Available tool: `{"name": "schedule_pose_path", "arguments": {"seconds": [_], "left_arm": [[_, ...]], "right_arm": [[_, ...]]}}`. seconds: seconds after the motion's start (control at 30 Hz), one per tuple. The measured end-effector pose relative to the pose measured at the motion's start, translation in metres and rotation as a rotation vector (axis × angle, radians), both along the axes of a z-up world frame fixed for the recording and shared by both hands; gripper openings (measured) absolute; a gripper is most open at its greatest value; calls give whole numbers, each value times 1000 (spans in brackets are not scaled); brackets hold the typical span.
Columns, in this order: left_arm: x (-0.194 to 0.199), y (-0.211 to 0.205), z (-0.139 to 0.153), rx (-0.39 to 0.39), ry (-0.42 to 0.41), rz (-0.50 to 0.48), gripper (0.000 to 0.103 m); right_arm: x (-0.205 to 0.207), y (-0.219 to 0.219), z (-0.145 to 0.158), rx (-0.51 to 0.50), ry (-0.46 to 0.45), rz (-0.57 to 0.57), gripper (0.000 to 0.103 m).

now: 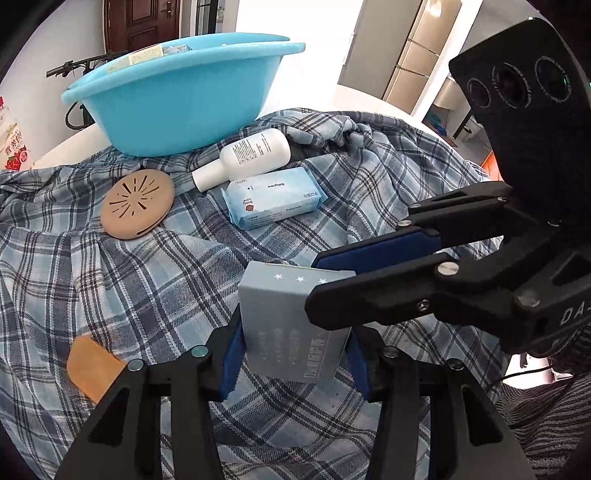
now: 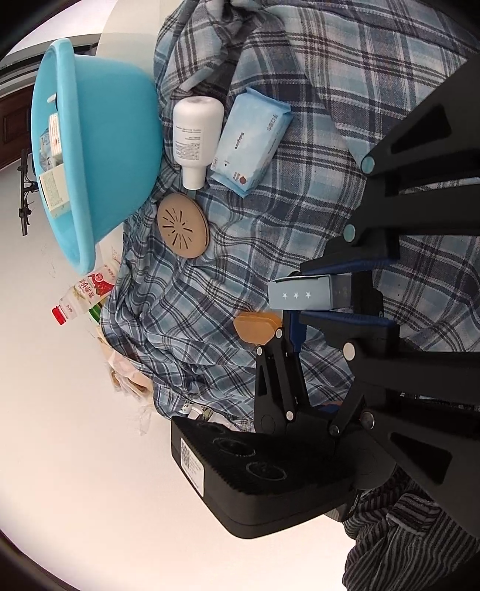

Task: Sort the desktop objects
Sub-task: 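Move the right gripper toward the blue wipes pack while the left gripper holds the box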

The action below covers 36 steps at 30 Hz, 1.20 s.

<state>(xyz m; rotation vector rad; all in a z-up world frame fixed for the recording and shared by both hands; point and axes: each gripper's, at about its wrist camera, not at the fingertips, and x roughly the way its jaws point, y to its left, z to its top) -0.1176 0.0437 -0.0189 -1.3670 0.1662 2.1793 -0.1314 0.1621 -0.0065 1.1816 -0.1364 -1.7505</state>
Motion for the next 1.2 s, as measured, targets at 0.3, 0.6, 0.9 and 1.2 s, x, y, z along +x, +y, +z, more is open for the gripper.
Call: {"name": "schedule_pose_path", "arguments": {"seconds": [0.3, 0.6, 0.9, 1.2], "left_arm": [[2, 0, 3, -27, 37, 20, 50], [-5, -16, 5, -39, 46, 79, 49], [-7, -25, 9, -55, 71, 98, 49], [-7, -34, 12, -18, 92, 117, 49]], "right_arm": [[-3, 4, 1, 40, 37, -51, 32], [-15, 21, 1, 166, 152, -169, 45], [-40, 16, -17, 372, 185, -311, 70], [-51, -6, -26, 471, 146, -457, 81]]}}
